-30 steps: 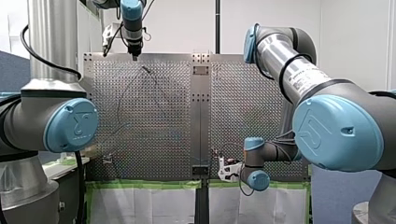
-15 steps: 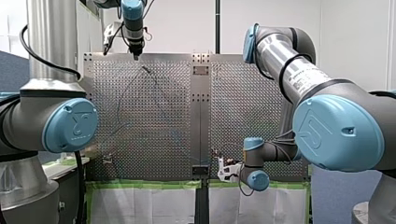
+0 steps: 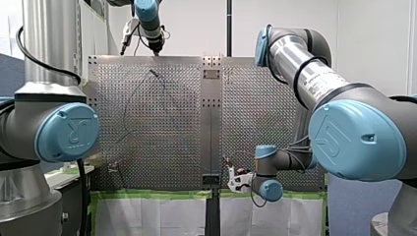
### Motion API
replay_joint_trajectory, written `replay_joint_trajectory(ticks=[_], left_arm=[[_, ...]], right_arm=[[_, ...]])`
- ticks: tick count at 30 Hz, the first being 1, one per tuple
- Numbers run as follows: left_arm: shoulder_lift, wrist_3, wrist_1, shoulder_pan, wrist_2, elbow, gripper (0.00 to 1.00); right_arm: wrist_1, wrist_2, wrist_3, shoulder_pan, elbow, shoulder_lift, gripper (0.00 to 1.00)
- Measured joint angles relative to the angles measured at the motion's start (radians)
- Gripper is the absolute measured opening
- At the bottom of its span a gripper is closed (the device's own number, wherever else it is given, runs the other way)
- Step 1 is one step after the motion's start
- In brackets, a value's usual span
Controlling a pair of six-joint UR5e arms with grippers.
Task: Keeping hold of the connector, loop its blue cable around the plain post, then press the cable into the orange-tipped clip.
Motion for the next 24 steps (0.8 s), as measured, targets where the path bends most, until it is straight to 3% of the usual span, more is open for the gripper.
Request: replay_joint_trajectory(ticks=[10,17,24], left_arm=[[-0.065,0.031,0.094,-0.089,-0.045,0.002,1.00],[-0.085,0.065,0.158,-0.107,-0.094,-0.043,1.00],[-0.142,0.119,0.223,-0.115,-0.158,-0.069,1.00]], right_arm=[[0.011,0.000,0.011,0.001,-0.013,-0.001,0.00],[0.017,0.000,0.009,0.008,-0.014,0.000,0.00],[0.021,0.000,-0.002,0.016,-0.013,0.000,0.00]])
